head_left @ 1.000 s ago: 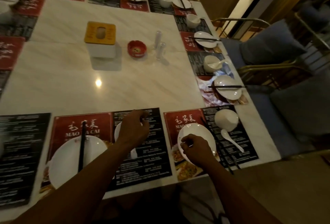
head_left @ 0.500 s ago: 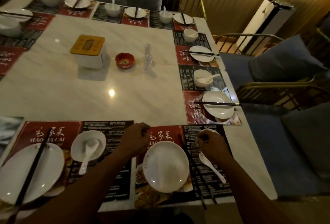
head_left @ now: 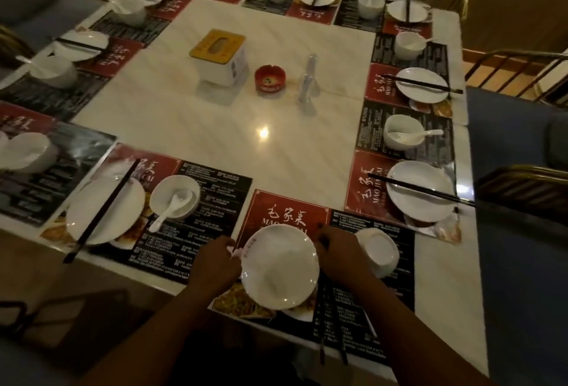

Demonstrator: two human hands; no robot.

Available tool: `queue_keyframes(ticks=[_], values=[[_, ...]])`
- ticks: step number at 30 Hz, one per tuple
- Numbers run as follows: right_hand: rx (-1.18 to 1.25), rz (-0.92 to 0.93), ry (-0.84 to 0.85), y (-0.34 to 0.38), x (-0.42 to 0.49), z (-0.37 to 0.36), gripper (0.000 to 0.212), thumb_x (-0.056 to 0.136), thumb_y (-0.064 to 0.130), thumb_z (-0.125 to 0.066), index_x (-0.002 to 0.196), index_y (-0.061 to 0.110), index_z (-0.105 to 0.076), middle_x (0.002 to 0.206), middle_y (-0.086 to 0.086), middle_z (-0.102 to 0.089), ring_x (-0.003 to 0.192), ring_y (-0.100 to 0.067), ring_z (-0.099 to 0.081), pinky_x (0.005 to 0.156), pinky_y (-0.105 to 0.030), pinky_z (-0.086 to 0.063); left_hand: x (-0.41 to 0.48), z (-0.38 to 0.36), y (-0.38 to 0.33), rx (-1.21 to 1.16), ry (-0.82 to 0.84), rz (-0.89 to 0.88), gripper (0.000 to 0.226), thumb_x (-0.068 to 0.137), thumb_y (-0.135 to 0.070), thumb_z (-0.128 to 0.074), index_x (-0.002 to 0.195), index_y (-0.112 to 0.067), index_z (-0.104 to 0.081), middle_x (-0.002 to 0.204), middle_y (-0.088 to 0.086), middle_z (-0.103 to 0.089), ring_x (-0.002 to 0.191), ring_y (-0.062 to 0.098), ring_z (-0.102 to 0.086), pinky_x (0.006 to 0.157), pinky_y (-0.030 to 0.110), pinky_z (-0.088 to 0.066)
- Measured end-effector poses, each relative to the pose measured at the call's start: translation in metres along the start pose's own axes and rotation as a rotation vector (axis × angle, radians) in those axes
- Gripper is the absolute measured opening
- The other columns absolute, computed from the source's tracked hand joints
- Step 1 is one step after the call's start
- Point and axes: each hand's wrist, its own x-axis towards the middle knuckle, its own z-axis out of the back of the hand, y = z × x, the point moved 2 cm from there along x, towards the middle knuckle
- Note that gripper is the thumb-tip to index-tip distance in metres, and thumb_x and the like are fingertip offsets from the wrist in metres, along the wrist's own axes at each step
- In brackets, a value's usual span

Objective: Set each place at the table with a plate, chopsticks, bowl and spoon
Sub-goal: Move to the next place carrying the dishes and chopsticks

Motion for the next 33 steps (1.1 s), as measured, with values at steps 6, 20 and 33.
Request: queue_keyframes(ticks=[6, 20, 33], values=[[-0.258, 0.224, -0.029, 0.02, 0.035, -0.018, 0.007, 0.092, 0.021, -0.057, 0.093, 0.019, -0.064, 0.091, 0.002, -0.064, 0.083, -0.018, -0.058, 0.067, -0.031, -0.047, -0.022, -0.035, 0.011, -0.149, 0.097, 0.17, 0.041, 0.082, -0.029, -0.075, 0.118, -0.014, -0.061, 0.109, 0.001, -0.067, 0.09, 0.012, -0.059, 0.068, 0.022, -0.045], [-0.178, 0.01, 0.074, 0.013, 0.01, -0.026, 0.008, 0.096, 0.021, -0.055, 0.103, 0.021, -0.06, 0.091, 0.004, -0.065, 0.081, -0.015, -0.061, 0.069, -0.03, -0.051, -0.001, -0.023, 0.012, -0.18, 0.052, 0.106, 0.036, 0.089, -0.017, -0.067, 0.123, -0.02, -0.056, 0.103, 0.002, -0.066, 0.095, 0.021, -0.064, 0.077, 0.034, -0.054], [0.165, -0.331, -0.083, -0.005, -0.06, -0.062, 0.015, 0.091, 0.022, -0.064, 0.106, 0.02, -0.065, 0.097, 0.001, -0.071, 0.089, -0.018, -0.066, 0.08, -0.033, -0.054, 0.046, -0.006, -0.011, 0.094, 0.206, -0.181, 0.024, 0.091, -0.02, -0.069, 0.115, -0.021, -0.066, 0.1, -0.006, -0.063, 0.088, 0.009, -0.058, 0.078, 0.028, -0.054]])
